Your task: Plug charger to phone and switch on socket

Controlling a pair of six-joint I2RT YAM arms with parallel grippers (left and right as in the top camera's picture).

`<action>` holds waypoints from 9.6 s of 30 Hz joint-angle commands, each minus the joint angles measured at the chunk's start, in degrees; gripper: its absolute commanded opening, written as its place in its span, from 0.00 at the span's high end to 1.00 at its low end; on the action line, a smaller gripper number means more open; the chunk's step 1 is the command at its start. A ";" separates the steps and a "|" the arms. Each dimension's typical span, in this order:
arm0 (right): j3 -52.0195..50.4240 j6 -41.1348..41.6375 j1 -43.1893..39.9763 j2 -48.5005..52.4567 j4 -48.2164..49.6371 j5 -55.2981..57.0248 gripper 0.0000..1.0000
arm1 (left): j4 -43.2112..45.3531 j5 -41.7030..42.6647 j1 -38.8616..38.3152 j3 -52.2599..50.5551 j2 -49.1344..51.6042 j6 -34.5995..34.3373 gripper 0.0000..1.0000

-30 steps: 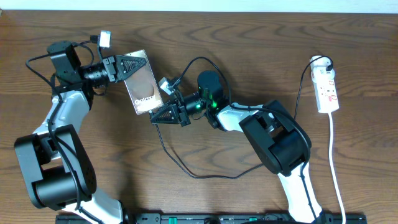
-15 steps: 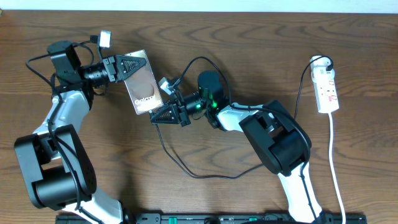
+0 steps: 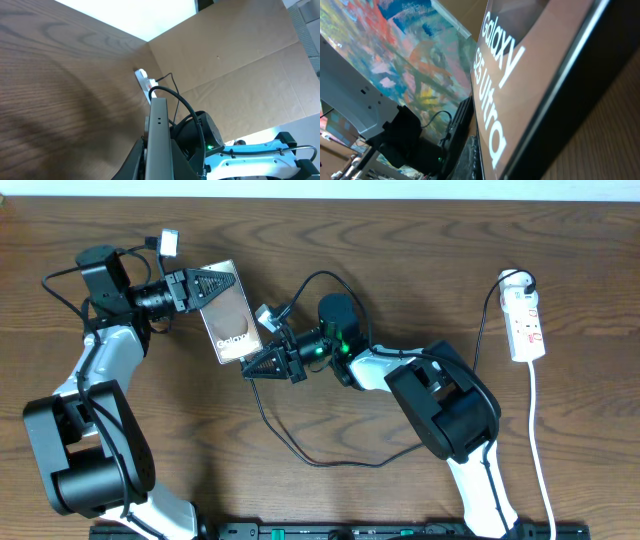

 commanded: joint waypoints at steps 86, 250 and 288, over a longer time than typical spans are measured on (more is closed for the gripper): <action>0.42 18.64 -0.48 0.63 13.77 9.90 0.01 | 0.09 2.80 -0.07 0.68 -0.37 2.49 0.92; 0.48 -11.65 -11.17 -36.63 -80.35 62.99 0.01 | -38.34 -49.88 0.92 -17.64 -0.35 9.99 0.45; 0.48 -11.65 -11.17 -36.63 -80.32 63.01 0.01 | -45.70 -59.84 0.94 -17.64 -0.35 7.19 0.30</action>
